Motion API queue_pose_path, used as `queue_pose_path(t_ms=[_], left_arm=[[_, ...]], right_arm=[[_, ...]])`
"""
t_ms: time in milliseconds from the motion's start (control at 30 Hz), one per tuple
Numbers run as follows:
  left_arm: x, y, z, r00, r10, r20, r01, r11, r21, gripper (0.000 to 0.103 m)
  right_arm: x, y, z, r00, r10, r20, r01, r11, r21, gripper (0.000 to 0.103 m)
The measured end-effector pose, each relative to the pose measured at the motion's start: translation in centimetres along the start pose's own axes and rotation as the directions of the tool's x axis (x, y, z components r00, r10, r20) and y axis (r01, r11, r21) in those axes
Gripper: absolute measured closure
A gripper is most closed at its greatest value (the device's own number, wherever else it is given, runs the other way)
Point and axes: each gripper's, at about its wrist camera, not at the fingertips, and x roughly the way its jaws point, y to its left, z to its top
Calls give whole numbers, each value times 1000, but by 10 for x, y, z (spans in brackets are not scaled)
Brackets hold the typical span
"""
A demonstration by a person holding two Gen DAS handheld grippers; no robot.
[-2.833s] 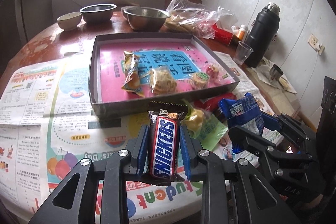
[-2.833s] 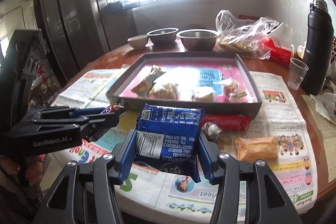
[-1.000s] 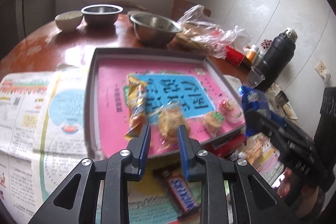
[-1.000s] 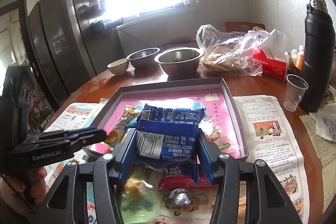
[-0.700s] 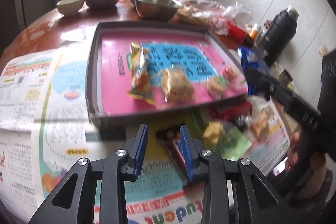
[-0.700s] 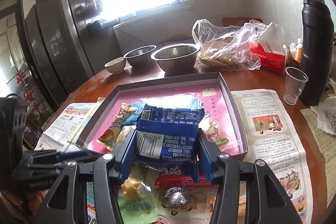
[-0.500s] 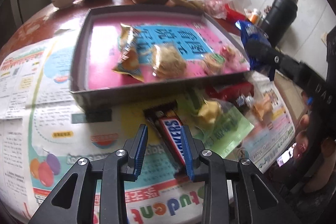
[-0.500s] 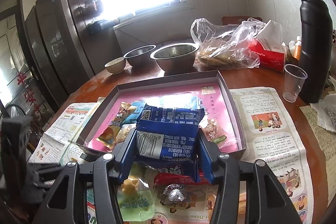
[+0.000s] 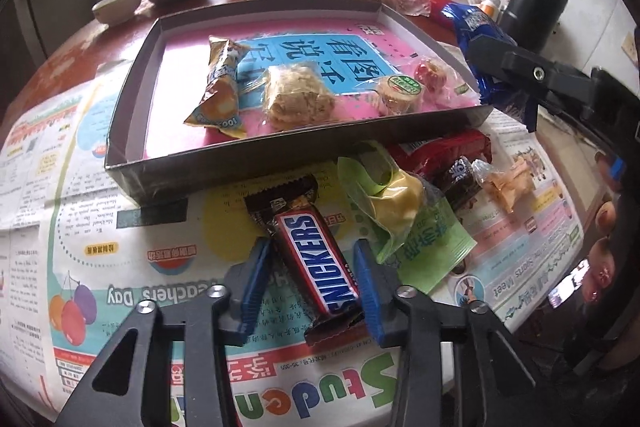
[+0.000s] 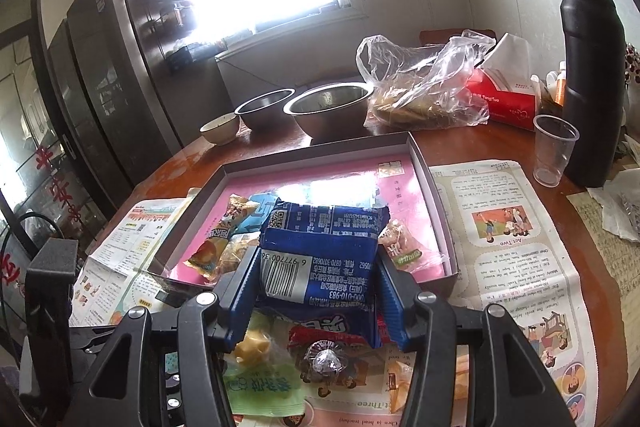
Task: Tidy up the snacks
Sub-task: 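Lift both held snacks and carry them over the pink-lined tray, then lower the Snickers and blue biscuit pack into the tray and open both tools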
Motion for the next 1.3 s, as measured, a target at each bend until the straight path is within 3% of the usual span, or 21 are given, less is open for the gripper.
queue_pose_path(t_ms=[67,500,700,1300], left_arm=[[0,-1,0,1000,-22,2,22,1000,5,74],[-27,13,21,994,-62,94,64,998,-17,74],[-36,21,43,988,-46,150,50,998,-25,75],[-1,42,93,986,-30,164,45,995,-87,75]], right_arm=[[0,0,0,1000,4,0,-4,1000,2,49],[7,-2,4,1000,-3,-4,3,1000,-3,50],[18,-2,10,1000,-8,-12,8,1000,-10,50],[53,-21,19,997,-42,-62,44,999,25,50]])
